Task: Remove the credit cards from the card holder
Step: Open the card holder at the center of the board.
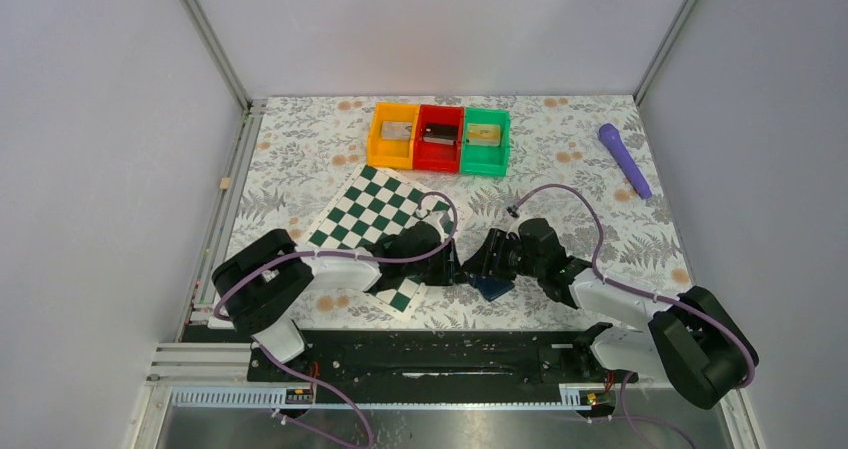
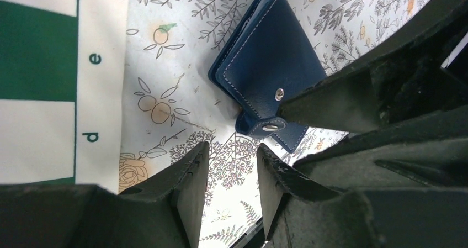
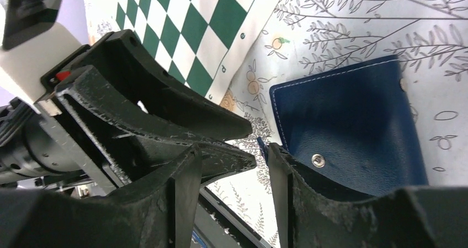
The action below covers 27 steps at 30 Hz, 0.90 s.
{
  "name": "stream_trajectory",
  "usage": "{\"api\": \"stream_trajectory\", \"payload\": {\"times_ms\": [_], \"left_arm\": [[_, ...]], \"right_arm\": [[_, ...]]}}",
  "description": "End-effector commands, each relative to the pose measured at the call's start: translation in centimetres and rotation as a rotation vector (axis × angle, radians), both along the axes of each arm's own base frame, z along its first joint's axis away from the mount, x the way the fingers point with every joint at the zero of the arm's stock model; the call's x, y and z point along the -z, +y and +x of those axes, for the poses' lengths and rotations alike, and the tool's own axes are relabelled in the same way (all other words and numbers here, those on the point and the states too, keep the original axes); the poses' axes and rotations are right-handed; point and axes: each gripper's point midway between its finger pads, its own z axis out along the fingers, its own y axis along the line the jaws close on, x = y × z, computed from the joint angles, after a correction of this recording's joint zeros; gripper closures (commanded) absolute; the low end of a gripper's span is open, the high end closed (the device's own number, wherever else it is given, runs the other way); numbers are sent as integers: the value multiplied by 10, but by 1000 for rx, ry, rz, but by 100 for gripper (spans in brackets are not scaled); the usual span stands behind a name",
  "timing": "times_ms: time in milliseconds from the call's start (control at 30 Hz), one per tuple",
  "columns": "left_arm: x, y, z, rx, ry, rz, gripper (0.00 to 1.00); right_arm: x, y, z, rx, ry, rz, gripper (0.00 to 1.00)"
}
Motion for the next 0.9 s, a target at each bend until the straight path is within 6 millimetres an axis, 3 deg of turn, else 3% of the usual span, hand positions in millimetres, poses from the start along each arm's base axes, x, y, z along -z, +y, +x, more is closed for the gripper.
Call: {"api": "stream_trajectory", "payload": {"times_ms": [0, 367, 600, 867], "left_arm": [[-17, -7, 7, -47, -33, -73, 61], [-25, 4, 13, -191, 17, -112, 56], [-28, 10, 13, -250, 50, -131, 55], [-26, -2, 12, -239, 89, -159, 55]], "right_arm": [[-15, 14, -3, -24, -12, 110, 46], [-4, 11, -10, -7, 16, 133, 55], [3, 12, -14, -12, 38, 152, 69], [17, 5, -20, 30, 72, 140, 84]]}}
